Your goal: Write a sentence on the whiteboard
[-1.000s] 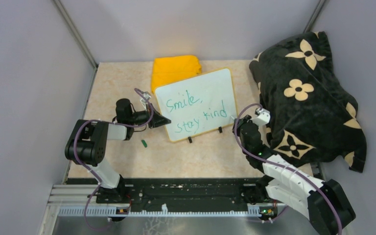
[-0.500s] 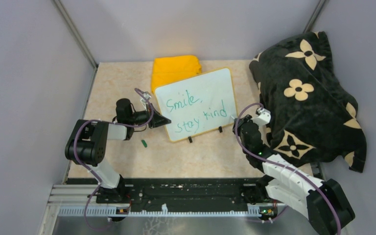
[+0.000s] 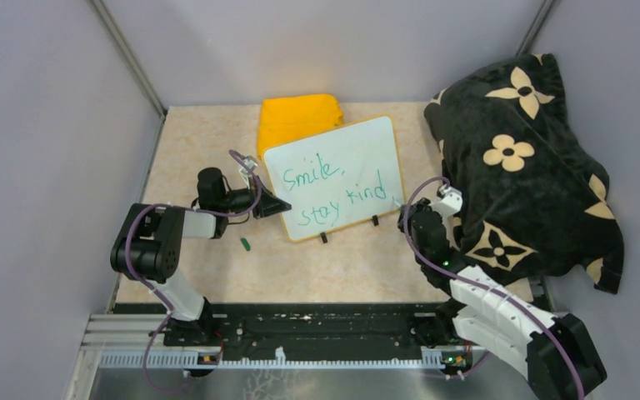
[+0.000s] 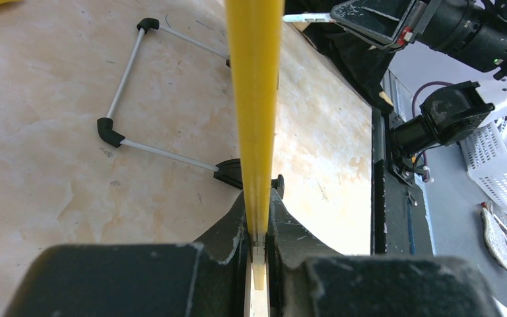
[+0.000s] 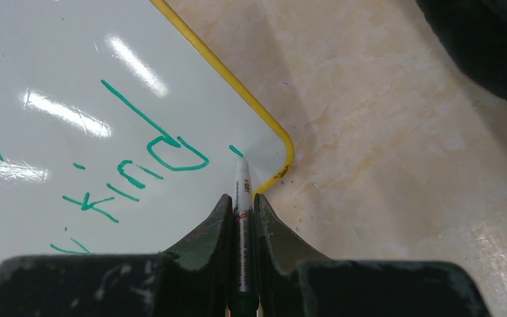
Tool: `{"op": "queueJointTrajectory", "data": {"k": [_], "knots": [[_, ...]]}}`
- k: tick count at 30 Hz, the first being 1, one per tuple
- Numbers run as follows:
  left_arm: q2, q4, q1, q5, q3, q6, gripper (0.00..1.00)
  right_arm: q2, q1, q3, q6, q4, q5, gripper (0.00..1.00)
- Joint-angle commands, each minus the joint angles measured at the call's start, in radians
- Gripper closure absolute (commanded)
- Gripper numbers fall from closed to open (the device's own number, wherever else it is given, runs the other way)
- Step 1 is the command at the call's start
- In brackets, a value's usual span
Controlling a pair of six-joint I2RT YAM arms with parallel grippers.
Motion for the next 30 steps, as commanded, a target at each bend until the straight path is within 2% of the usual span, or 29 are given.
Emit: {"op": "queueJointTrajectory", "data": {"k": [1,9,13,18,26,30], "knots": [[0.015,-0.083,-0.005,-0.073,-0.001,0.047,1.00,-0.078,-0.009,0.074,0.006,-0.022,-0.028,1.00],[0.012,-0.083,-0.005,-0.074,-0.003,0.050,1.00,-0.205,-0.008,0.185,-0.048,-0.116,-0.139,1.00],[0.010,-0.083,-0.005,-0.073,-0.001,0.048,1.00,-0.234,-0.007,0.229,-0.087,-0.154,-0.241,1.00],[-0.012,-0.094,-0.005,-0.074,0.004,0.050,0.96,-0.257,-0.006,0.255,-0.136,-0.193,-0.345,1.00],[-0.029,-0.119,-0.005,-0.080,0.011,0.049,0.75,-0.291,-0.001,0.262,-0.186,-0.244,-0.384,1.00],[-0.046,-0.123,-0.005,-0.085,0.006,0.049,0.69,-0.297,0.000,0.262,-0.194,-0.255,-0.387,1.00]]}}
